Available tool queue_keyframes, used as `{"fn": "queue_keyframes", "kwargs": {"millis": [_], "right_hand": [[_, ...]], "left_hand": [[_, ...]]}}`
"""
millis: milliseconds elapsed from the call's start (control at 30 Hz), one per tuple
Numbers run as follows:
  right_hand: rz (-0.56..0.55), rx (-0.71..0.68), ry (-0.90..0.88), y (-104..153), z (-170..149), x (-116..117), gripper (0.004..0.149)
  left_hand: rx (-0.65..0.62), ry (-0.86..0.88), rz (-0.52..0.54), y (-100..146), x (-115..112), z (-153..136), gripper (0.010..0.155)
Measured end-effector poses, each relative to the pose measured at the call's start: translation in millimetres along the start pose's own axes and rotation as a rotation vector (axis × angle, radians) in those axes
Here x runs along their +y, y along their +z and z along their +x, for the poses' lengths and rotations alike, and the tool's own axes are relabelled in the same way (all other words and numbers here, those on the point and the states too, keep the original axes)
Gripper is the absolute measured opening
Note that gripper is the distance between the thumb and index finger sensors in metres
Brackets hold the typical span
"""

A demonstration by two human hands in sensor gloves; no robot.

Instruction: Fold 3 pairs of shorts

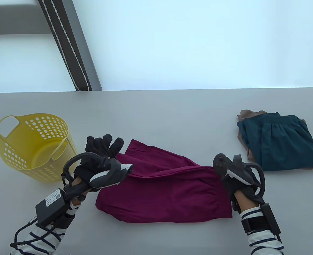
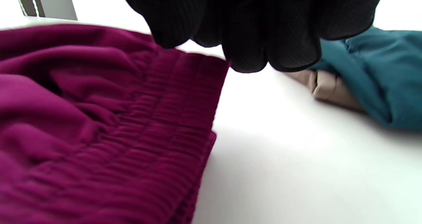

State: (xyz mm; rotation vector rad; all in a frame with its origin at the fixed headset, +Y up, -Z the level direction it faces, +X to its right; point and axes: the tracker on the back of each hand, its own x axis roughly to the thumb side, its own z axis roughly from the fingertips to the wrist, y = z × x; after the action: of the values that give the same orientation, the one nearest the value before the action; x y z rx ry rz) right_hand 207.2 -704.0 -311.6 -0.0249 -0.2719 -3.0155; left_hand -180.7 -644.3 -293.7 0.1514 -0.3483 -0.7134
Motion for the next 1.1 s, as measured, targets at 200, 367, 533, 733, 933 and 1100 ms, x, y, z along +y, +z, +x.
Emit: {"fn": "queue_keyframes", "kwargs": {"millis": [200,367,533,733,933,1100], "right_hand": [[-0.161,-0.051,-0.154,33.5,1.3,-32.9,0.057],[-0.162,-0.122,-0.191,61.3,5.8,-44.5,0.061],[0.063,-0.132,-0.084,63.3,12.4,-26.7,0.066],[0.441,-0.017,0.069,42.7,14.7,37.2,0.089],[0.377,0.058,0.282,33.3,43.2,64.3,0.091],[0.253,0.166,0.141,29.1,31.8,60.8,0.084]], "left_hand": [[-0.062,0.231,0.223,54.7,7.7,-14.3,0.062],[-0.132,0.406,0.285,98.1,-6.4,-9.3,0.054],[-0.168,0.231,0.252,116.9,-24.1,9.8,0.05],[-0.187,0.083,0.196,116.6,-48.6,26.5,0.047],[-0.218,0.092,0.146,114.7,-54.2,28.3,0.047],[-0.23,0.092,0.128,114.6,-54.2,28.6,0.048]]}}
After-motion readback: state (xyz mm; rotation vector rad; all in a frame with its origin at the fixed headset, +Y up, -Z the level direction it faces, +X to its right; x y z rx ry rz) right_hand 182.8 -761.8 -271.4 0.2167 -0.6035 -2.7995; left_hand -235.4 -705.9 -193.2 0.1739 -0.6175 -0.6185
